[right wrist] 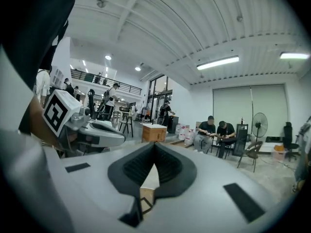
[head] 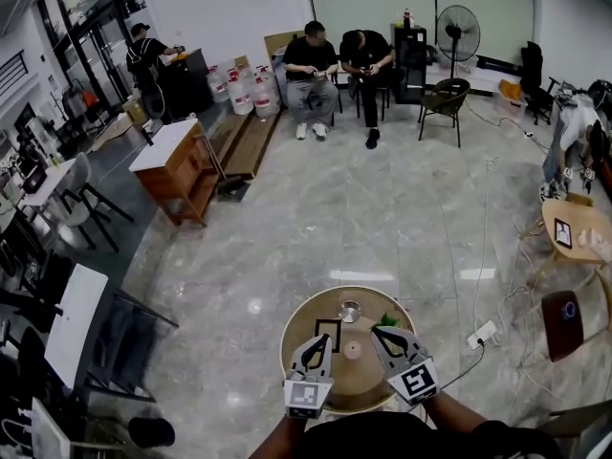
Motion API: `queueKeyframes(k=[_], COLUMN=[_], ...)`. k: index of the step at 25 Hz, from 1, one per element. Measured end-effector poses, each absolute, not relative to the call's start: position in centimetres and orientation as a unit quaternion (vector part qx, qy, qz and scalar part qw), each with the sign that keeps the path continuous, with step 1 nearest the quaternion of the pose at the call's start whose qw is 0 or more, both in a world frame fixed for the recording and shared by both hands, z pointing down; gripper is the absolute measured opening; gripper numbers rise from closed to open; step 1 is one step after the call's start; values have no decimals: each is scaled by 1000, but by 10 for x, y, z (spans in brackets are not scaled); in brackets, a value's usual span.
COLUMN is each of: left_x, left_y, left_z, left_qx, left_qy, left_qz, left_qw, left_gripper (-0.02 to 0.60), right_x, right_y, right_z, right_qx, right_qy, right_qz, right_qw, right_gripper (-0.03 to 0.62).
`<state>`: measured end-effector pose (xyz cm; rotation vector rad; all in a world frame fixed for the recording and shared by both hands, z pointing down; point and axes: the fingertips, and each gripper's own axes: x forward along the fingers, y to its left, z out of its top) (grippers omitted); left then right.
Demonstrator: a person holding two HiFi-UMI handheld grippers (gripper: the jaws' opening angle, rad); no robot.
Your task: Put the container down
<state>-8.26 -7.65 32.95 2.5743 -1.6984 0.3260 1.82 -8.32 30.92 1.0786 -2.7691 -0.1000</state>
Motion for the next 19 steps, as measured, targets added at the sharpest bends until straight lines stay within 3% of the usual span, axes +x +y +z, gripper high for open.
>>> queueKeyframes(k=[19], left_x=[-90], left_y=[-81], left_z=[331], left_qx=[821], left_qy=[-562], left_qz=[96], left_qw=[30], left_gripper=[-6], right_x=[13], right_y=[-87], right_z=[298], right_qx=[351], right_qy=[-933], right_qz=[-46], right_qw=[61], right_gripper=[-2])
